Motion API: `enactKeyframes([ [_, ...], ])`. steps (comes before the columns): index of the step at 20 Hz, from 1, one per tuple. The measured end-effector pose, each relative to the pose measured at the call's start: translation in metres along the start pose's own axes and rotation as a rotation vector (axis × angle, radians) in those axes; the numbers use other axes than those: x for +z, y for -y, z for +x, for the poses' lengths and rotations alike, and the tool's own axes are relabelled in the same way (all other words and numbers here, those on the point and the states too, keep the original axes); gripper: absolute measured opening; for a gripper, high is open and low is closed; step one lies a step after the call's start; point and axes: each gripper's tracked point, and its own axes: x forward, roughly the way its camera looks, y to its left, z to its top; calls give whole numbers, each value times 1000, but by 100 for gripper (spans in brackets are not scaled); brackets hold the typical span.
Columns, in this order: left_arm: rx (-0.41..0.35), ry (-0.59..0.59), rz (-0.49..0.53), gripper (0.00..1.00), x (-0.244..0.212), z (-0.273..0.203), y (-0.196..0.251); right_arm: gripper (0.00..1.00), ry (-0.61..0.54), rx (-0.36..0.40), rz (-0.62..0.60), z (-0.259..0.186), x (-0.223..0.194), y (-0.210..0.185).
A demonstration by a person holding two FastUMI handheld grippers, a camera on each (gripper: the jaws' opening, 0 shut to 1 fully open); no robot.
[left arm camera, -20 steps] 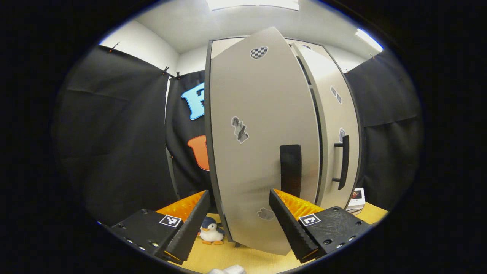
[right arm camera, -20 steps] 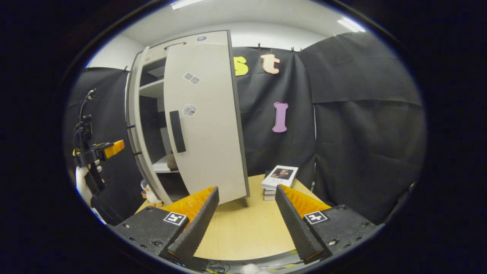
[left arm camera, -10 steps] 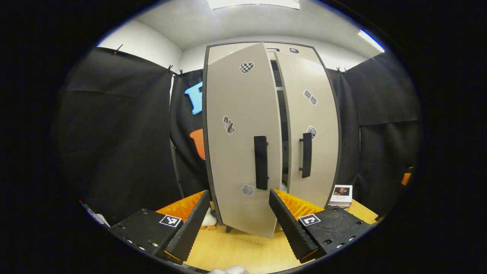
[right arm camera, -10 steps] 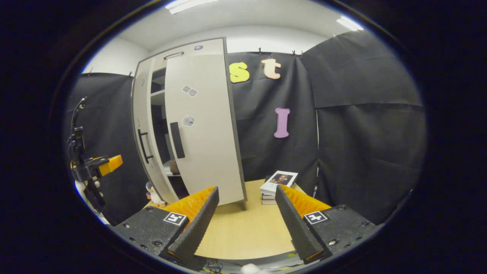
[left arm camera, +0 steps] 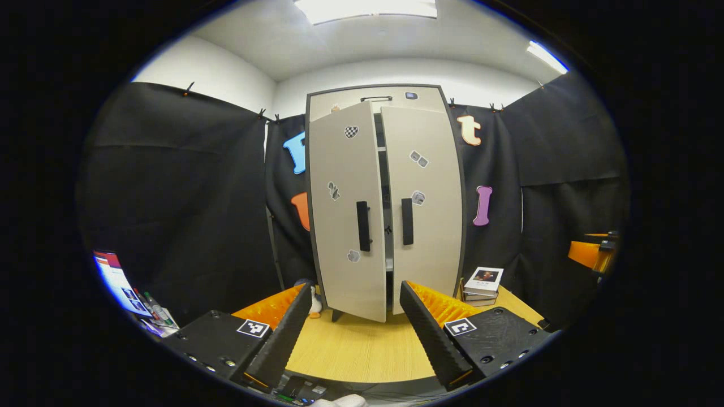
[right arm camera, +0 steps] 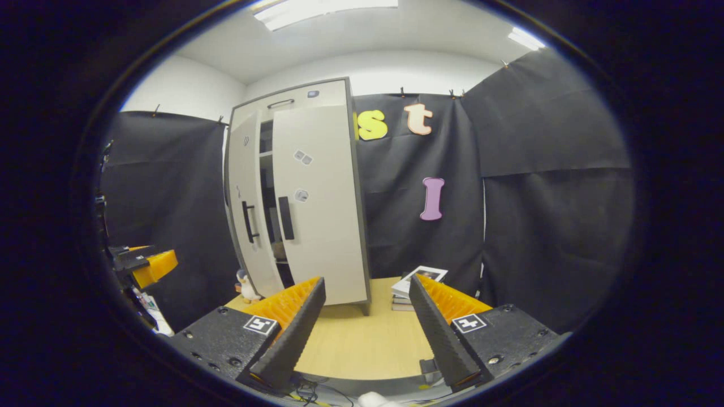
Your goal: Grab one shoe with the right hand and put it into the shoe cabinet, grab the other shoe with the left hand and put it into the shoe cabinet; then close the right door with the right hand and the left door with the left hand.
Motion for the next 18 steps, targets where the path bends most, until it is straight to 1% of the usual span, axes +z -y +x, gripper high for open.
enactKeyframes([
  [3,2,-23,-9,96,-14,-38,13,98,-15,12,-4,-14,-8,3],
  [5,6,-39,-11,96,-19,-53,14,98,-9,19,-4,-19,-9,2],
  [6,7,-48,-11,96,-21,-57,11,95,-8,22,-6,-22,-9,1],
  [9,-5,-50,-14,96,-22,-58,7,97,11,25,-12,-33,-10,-5],
  [10,-8,-54,-13,96,-22,-56,5,94,8,17,-15,-35,-10,-7],
  [11,-13,-54,-13,96,-23,-55,3,97,1,20,-22,-38,-14,-10],
  [12,-12,-40,-12,96,-20,-53,1,95,10,32,-25,-39,-11,-15],
  [13,-6,-40,-11,96,-20,-51,-2,95,16,35,-30,-39,-9,-19],
  [15,-16,-49,-24,96,-23,-47,-4,98,6,22,-39,-39,-12,-21],
  [16,-27,-48,-29,96,-23,-46,-3,95,12,23,-37,-40,-11,-24],
  [17,-35,-52,-29,96,-24,-44,-3,98,13,21,-34,-38,-10,-27],
  [18,-42,-55,-31,96,-25,-43,-3,94,9,21,-33,-38,-11,-29],
])
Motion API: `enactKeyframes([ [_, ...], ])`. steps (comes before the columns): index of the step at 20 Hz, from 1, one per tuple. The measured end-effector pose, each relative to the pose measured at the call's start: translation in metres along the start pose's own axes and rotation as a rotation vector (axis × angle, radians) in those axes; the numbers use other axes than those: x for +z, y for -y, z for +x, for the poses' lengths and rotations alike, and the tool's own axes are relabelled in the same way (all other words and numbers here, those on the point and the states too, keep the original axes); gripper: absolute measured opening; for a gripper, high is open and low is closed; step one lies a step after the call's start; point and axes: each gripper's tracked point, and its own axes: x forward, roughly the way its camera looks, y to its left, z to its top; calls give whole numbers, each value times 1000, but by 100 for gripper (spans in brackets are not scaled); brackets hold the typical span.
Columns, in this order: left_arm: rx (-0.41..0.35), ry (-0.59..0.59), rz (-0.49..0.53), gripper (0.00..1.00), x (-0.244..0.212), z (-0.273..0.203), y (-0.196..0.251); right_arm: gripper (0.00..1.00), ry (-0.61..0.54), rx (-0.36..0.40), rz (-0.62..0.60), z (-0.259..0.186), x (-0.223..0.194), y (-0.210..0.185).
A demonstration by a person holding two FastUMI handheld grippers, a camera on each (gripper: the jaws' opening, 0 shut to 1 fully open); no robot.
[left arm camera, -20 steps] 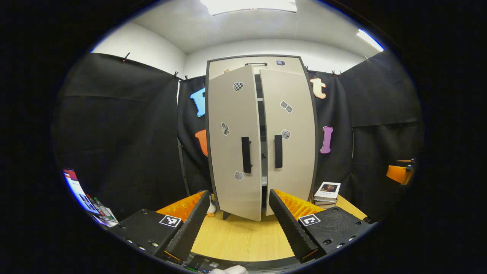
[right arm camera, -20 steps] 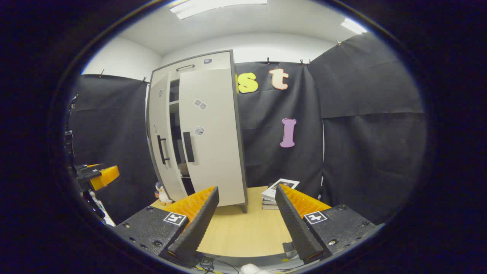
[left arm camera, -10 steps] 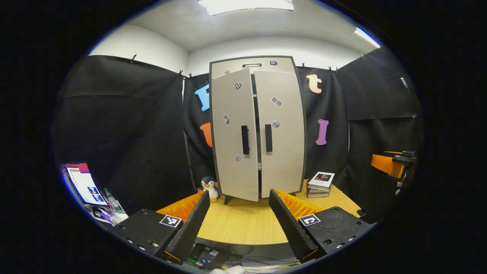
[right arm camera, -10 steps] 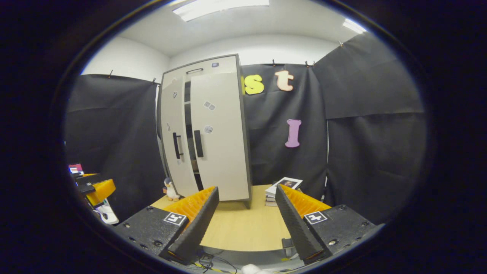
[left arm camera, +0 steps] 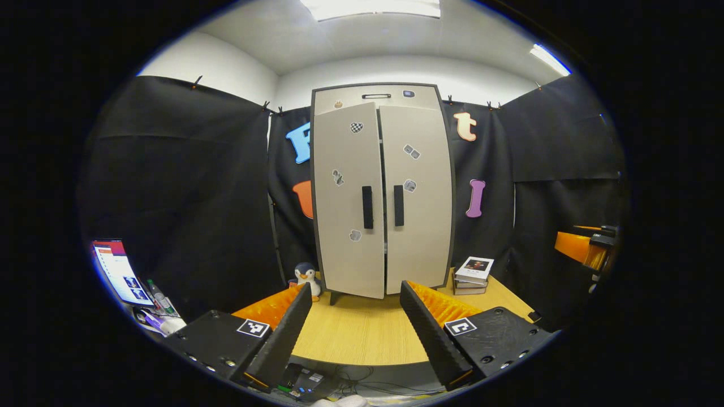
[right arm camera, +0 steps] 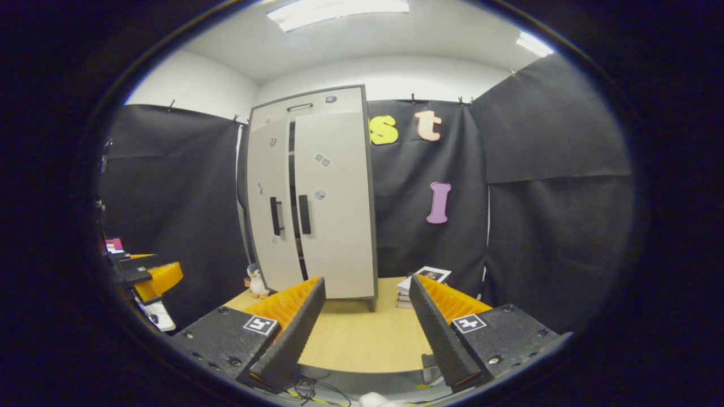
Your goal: Grab one shoe with the right hand and put it into the shoe cabinet, grab the other shoe with the left hand and put it into the shoe cabinet; then close the right door with the right hand and the left door with the left hand.
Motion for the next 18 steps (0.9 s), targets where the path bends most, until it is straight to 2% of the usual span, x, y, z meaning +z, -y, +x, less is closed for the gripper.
enactKeyframes([
  [2,-8,7,0,96,3,2,-2,97,-7,-12,2,1,-1,-1],
  [7,-4,2,13,96,-1,10,-13,94,-23,-20,25,4,-4,-9],
  [10,-17,-6,-15,96,-5,13,-16,94,-18,-18,10,6,0,-18],
  [18,-39,-11,-12,96,-7,22,-26,98,-11,-31,-8,11,2,-32],
])
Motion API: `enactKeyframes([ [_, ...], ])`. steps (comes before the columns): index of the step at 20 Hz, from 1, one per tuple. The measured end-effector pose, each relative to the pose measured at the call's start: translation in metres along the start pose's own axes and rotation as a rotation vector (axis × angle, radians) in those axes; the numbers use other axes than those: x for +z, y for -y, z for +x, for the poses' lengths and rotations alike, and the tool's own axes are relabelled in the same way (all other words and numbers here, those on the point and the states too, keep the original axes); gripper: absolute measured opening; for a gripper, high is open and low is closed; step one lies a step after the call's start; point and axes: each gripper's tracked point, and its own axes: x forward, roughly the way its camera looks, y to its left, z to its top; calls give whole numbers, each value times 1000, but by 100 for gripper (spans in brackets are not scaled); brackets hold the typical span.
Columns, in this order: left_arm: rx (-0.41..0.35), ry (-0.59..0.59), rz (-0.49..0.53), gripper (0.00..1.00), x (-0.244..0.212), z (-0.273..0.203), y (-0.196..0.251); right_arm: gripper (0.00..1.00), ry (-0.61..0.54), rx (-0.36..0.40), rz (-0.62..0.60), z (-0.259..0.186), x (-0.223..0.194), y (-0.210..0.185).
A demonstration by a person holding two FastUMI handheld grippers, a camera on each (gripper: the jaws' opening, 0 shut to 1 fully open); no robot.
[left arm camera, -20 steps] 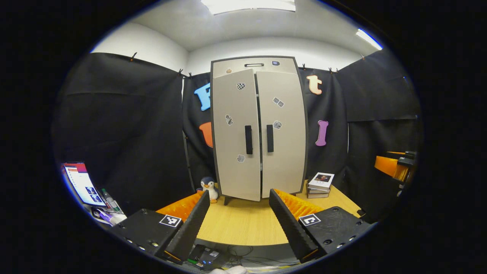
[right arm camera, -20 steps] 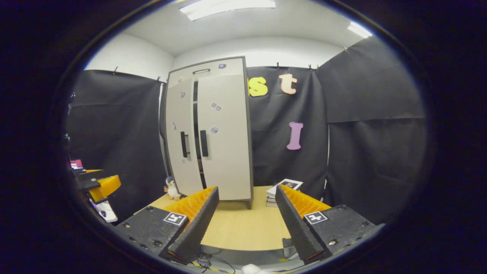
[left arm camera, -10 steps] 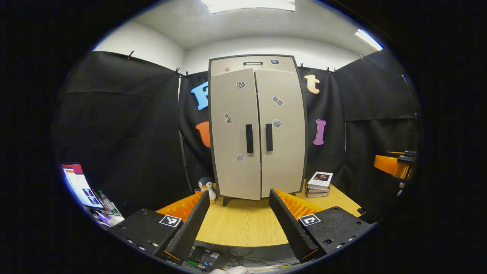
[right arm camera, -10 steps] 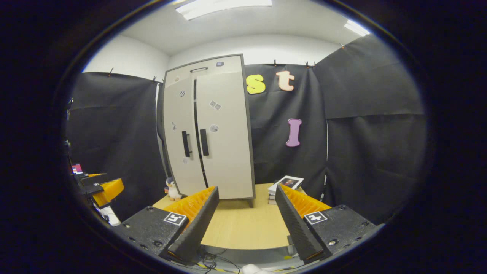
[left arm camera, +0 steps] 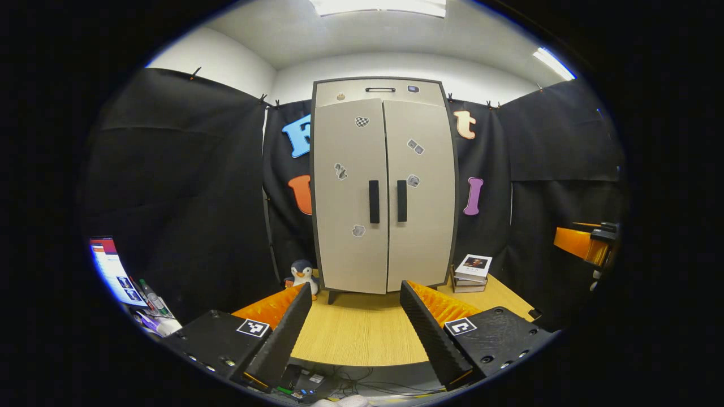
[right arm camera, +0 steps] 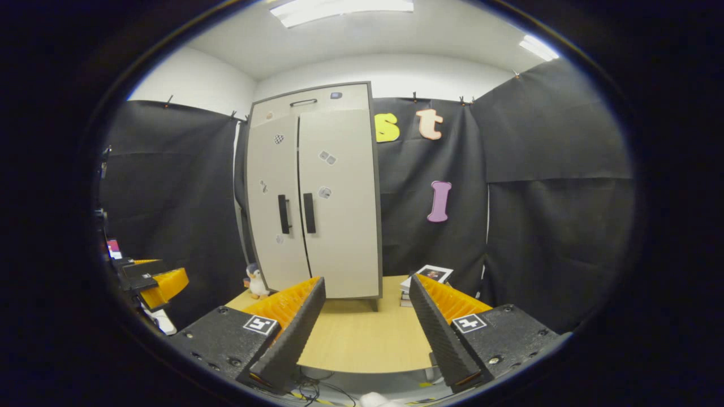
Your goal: Grab one shoe with the right hand and put it into the shoe cabinet, grab the other shoe with the left hand and put it into the shoe cabinet; then close the right door with the right hand and the left door with the left hand.
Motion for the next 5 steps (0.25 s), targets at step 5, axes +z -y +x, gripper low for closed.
enactKeyframes([
  [5,-9,-5,-1,96,-1,4,-7,95,11,-12,-6,-1,3,-7],
])
